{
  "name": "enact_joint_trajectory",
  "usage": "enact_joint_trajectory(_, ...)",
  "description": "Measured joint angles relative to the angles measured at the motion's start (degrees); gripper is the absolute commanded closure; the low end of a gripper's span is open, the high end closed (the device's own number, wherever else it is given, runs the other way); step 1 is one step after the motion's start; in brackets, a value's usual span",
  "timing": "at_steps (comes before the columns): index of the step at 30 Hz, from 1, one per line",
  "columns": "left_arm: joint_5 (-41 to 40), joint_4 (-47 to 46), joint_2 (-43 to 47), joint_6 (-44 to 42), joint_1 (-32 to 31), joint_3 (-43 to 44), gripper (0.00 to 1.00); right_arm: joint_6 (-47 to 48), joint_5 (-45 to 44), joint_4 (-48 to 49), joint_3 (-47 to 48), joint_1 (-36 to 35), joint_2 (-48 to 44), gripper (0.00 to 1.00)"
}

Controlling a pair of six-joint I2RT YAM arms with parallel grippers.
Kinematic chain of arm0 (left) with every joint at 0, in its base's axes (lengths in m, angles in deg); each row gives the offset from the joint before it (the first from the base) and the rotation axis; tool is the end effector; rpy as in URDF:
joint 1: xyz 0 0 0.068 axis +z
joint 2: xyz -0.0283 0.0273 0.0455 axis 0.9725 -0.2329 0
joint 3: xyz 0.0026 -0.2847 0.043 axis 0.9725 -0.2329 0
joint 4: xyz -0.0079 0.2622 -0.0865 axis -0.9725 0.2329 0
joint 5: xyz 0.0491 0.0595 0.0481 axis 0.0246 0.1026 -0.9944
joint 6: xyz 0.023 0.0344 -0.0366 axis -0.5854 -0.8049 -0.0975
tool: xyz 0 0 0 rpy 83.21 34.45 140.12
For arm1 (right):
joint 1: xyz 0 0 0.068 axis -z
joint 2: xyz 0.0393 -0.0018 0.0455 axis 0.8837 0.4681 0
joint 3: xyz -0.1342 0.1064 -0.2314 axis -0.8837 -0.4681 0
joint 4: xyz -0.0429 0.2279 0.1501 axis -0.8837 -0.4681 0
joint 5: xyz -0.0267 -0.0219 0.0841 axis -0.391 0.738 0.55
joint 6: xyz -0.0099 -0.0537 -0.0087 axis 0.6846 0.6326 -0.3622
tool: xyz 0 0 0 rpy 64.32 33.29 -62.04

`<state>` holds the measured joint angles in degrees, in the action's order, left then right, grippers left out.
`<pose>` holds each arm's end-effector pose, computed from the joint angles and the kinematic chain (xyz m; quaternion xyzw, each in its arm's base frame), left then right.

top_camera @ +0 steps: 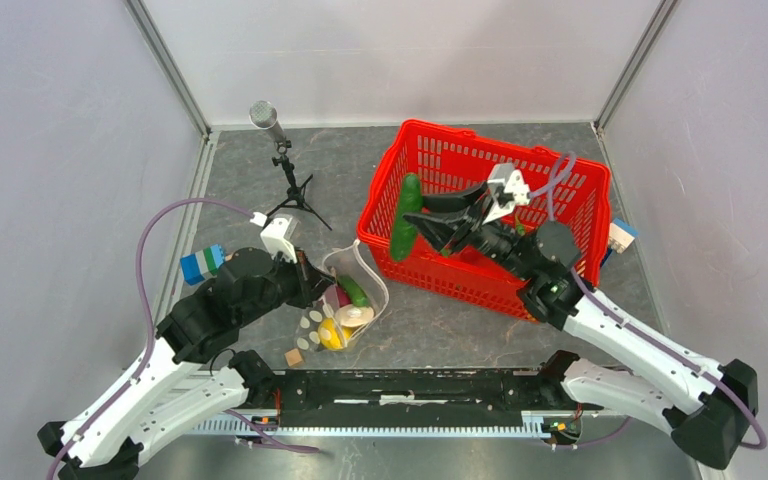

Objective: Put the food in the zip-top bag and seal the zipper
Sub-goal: Place the fake vegetable in the zipper food storage bag.

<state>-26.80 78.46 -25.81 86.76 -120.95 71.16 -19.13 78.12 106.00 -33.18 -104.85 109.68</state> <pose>0.0938 -0.0881 0.3411 0.0597 0.8504 -0.3037 0.4255 0.1599 0.1601 0.3905 -0.2129 0.5389 0.4775 0.6605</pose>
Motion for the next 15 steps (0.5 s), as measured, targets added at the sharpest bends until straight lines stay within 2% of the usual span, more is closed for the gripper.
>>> enact_joint_trajectory(6,0.7,-0.52,-0.59,0.09,0.0,0.0,0.93,3.04,-4.79,3.76,-0.61,-12.44,2.73,0.79)
enact_joint_trajectory(15,1.14,-0.48,0.24,0.22,0.0,-0.02,0.93,6.43,-13.55,7.17,-3.41,-22.34,13.55,0.78)
